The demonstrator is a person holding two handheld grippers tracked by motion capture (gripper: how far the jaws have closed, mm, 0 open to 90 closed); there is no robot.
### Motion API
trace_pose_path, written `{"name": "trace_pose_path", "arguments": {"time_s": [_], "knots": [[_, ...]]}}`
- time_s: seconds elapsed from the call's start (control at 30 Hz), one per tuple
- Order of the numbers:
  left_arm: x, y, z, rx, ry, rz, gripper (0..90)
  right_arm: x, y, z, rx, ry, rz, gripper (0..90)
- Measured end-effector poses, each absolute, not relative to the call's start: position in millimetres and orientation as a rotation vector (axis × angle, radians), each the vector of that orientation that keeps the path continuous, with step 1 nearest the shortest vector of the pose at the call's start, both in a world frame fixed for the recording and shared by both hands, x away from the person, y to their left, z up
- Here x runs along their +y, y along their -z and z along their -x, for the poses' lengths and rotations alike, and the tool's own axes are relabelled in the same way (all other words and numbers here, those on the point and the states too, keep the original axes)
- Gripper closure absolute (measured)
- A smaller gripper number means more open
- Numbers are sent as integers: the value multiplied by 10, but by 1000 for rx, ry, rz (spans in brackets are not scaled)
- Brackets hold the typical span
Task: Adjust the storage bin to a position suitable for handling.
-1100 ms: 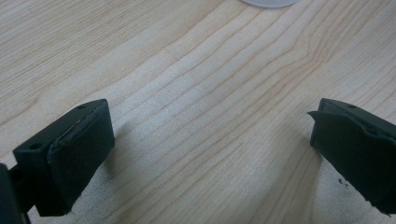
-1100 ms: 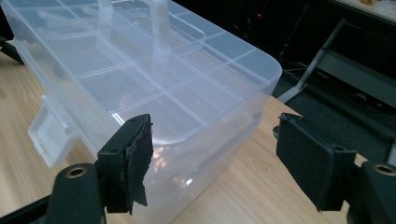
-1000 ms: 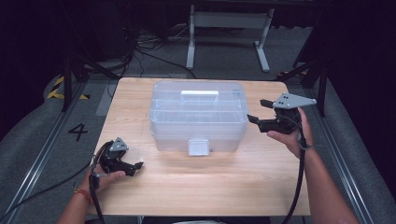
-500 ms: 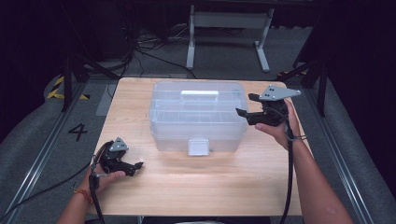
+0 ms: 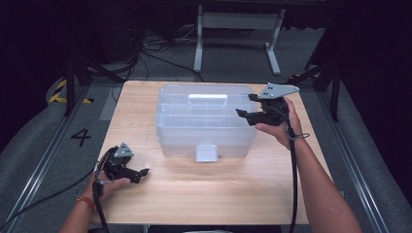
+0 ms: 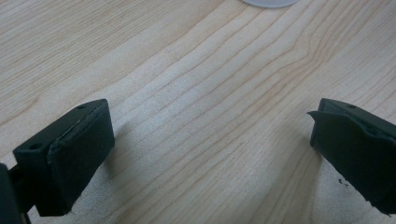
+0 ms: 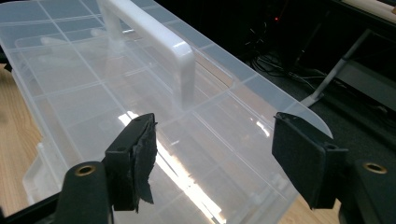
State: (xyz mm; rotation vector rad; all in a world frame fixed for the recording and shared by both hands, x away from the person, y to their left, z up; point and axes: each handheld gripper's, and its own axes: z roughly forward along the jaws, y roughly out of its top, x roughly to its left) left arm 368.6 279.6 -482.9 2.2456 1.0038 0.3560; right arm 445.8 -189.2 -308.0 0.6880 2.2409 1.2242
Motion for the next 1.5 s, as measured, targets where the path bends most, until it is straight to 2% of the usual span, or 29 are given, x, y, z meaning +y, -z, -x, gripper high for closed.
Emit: {"name": "trace_pose_path", "arguments": {"time_s": [0.33,0.83,0.97,1.0,1.17,1.33,1.5], "knots": [[2796,4829,-3686,1004,-356,-2246,3,-1716,3070,-4541,2273,-1209,-671,318],[2797,4828,-3686,1003,-356,-2247,2,-1424,3052,-4708,2330,-1153,-672,380],[2797,4828,-3686,1004,-356,-2246,2,-1358,3035,-4724,2345,-1122,-630,442],[2797,4828,-3686,1004,-356,-2246,3,-1342,3031,-4738,2350,-1121,-635,496],[2796,4829,-3687,1004,-356,-2246,2,-1319,3004,-4781,2358,-1107,-629,627],[2797,4828,-3687,1004,-356,-2246,3,-1312,2973,-4795,2370,-1097,-580,700],[2798,4826,-3688,1005,-367,-2245,8,-1302,2969,-4795,2364,-1081,-563,706]]}}
